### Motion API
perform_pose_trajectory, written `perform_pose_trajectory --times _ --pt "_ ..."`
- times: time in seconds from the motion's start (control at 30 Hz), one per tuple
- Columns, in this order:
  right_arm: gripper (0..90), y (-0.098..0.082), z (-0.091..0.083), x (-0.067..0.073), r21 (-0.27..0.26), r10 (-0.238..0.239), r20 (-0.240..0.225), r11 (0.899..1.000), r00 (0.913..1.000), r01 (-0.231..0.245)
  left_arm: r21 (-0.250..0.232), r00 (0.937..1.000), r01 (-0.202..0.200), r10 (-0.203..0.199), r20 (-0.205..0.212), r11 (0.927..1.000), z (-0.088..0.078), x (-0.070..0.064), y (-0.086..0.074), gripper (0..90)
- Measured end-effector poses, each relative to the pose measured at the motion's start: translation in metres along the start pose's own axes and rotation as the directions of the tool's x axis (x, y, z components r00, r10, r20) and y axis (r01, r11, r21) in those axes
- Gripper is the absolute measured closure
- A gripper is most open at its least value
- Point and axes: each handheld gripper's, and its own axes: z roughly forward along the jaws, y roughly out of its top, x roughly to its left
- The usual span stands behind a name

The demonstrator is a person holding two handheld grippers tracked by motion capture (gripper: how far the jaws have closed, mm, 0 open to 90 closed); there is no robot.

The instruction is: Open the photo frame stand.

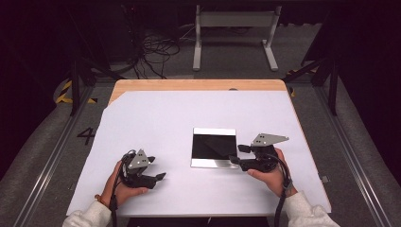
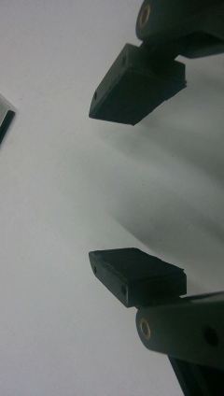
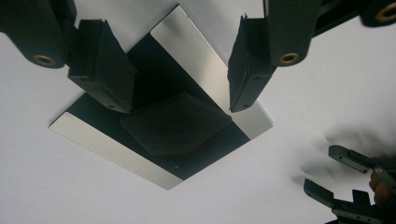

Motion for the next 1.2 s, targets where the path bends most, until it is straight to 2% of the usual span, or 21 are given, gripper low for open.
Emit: perform_pose_trajectory --times 0.17,0.3,0.47,0.6,0.9,1.0,1.1,1.2 --pt "39.0 0.002 0.003 -0.001 -0.016 0.037 -0.011 0.999 0.9993 -0.037 0.005 1.0 0.002 -0.002 0.003 1.0 0.001 -0.001 0.0 28.0" --pt "37.6 0.004 0.006 -0.002 -0.022 0.053 -0.011 0.998 0.9985 -0.054 0.009 0.9999 -0.011 0.011 0.013 0.9999 0.001 -0.002 0.001 28.3" --pt "34.6 0.006 0.008 -0.005 -0.04 0.082 0.022 0.996 0.9964 -0.081 0.012 0.9998 -0.014 0.013 0.013 0.9998 0.002 -0.002 0.001 28.3" --pt "32.6 0.007 0.01 -0.006 -0.048 0.102 0.024 0.994 0.9945 -0.101 0.011 0.9999 -0.011 0.01 0.01 0.9999 0.002 -0.002 0.001 28.2" --pt "30.8 0.006 0.019 -0.01 -0.054 0.176 -0.009 0.983 0.9843 -0.176 0.012 0.9999 -0.013 0.013 0.011 0.9998 0.003 -0.002 0.001 28.2" --pt "30.8 0.005 0.024 -0.014 -0.047 0.232 -0.03 0.971 0.9723 -0.233 0.009 0.9999 -0.011 0.011 0.012 0.9999 0.002 -0.002 0.001 28.1" --pt "30.5 0.001 0.027 -0.019 -0.045 0.299 -0.06 0.952 0.9525 -0.301 0.01 0.9999 -0.01 0.01 0.012 0.9999 0.003 -0.002 0.001 28.1" --pt "31.3 -0.002 0.031 -0.023 -0.042 0.338 -0.094 0.938 0.9364 -0.343 0.012 0.9999 -0.011 0.011 0.012 0.9999 0.003 -0.002 0.001 28.1"
